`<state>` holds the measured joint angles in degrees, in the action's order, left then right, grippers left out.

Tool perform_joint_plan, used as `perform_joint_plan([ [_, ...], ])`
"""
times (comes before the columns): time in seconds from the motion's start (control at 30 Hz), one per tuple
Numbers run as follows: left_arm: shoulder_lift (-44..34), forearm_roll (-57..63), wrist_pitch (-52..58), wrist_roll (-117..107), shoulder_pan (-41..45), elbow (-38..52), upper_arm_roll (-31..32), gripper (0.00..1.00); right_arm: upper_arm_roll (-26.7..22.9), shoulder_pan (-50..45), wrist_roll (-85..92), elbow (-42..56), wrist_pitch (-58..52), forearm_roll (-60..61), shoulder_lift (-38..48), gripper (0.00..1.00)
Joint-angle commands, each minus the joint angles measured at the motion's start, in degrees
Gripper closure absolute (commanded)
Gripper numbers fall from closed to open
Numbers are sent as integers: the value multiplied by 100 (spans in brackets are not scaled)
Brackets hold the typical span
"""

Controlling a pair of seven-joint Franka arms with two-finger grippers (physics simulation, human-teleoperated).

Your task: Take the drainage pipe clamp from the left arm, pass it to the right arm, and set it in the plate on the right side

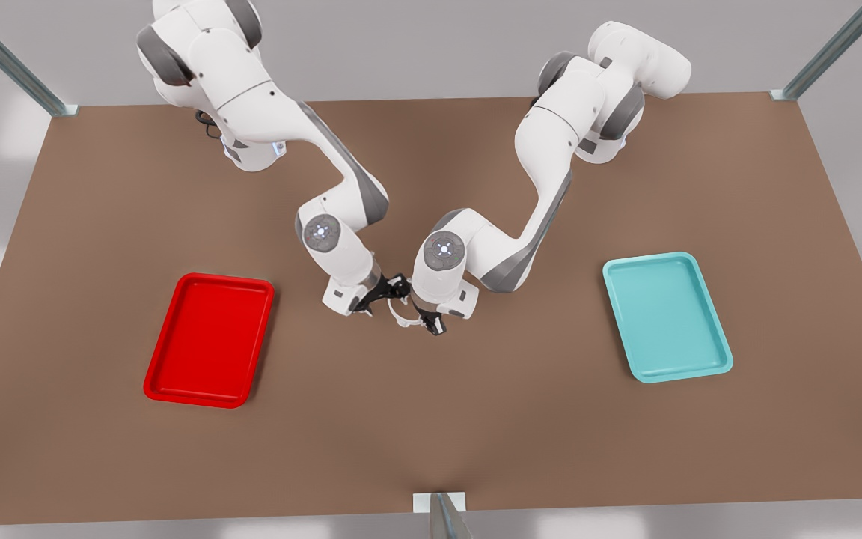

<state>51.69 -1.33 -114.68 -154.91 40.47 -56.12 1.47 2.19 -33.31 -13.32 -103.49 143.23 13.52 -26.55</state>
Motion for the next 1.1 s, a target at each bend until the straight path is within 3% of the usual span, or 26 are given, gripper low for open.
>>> perform_joint_plan([
  [0.0, -10, 19, -2, -373, 5, 5, 2, 79, 1, -9, -12, 5, 82, 19, -17, 0],
  [0.23, -10, 19, 7, -365, 5, 5, 2, 79, 1, -9, -12, -4, 82, 19, -52, 2],
  [0.3, -10, 19, 16, -365, 5, 5, 2, 79, 1, -1, 5, 5, 82, 10, -87, 38],
  [0.33, -10, 19, 16, -365, 5, 5, -7, 79, 1, -1, 31, 5, 82, 10, -96, 49],
  [0.43, -10, 19, 7, -356, 5, 5, 2, 79, 1, 8, 84, 14, 117, 2, -131, 56],
  [0.5, -10, 19, -2, -356, 5, 84, 2, 75, 1, -1, 84, 22, 135, 2, -149, 67],
  [0.53, -10, 19, -28, -365, 5, 93, -7, 0, 1, -1, 84, 22, 161, 2, -175, 79],
  [1.0, -502, -544, 578, -215, -496, 163, 90, 0, -8, -18, 75, 31, 170, 19, -184, 79],
  [1.03, -511, -553, 709, -102, -531, 163, 99, 0, -8, -9, 75, 31, 170, 19, -184, 79],
  [1.07, -703, -658, 1524, 1229, -776, 286, 90, 0, -8, -1, 67, 31, 170, 19, -175, 79],
])
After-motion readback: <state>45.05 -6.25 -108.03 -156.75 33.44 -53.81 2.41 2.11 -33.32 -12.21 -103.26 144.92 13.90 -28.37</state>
